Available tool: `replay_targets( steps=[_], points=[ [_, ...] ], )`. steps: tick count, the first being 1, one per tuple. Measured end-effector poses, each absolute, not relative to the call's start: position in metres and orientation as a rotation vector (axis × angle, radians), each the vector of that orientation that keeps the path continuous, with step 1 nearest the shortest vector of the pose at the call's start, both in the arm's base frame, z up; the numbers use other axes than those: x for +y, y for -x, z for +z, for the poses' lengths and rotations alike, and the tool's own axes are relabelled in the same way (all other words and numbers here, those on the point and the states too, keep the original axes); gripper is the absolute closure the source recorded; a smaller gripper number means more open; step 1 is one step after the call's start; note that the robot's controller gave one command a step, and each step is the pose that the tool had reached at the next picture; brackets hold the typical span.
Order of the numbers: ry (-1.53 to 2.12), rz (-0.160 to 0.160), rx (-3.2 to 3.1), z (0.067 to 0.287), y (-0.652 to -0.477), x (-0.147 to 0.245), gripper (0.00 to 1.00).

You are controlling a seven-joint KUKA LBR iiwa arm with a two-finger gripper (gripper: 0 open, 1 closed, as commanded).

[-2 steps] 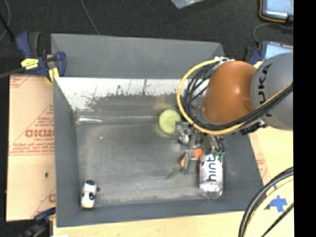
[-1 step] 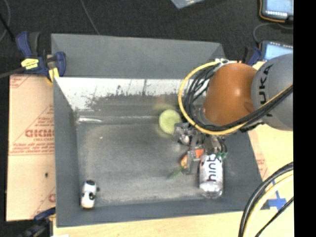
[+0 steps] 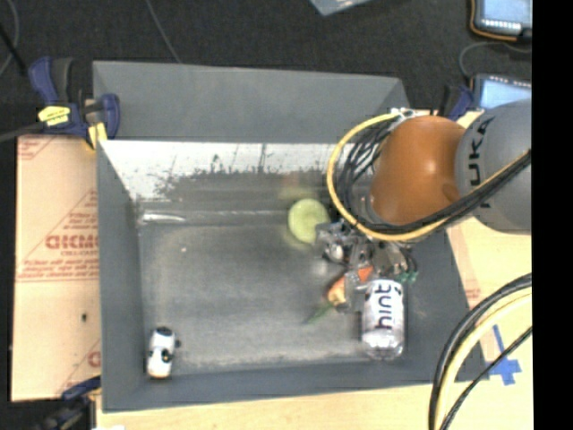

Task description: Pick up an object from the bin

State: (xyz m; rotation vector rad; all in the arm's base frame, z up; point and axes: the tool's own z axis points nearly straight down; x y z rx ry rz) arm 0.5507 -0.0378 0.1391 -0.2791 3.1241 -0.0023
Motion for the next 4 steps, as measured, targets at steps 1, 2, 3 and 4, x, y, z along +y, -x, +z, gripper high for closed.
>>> replay_targets(
  steps=[1, 2, 3, 4],
  points=[
    [-0.127, 0.002, 3.132, 0.118, -0.539, -0.058, 0.0],
    [-0.315, 0.001, 3.123, 0.112, -0.535, -0.068, 0.0],
    [0.039, -0.001, 3.136, 0.1, -0.54, -0.075, 0.0],
    [0.387, -0.003, 3.114, 0.09, -0.54, -0.068, 0.0]
  ],
)
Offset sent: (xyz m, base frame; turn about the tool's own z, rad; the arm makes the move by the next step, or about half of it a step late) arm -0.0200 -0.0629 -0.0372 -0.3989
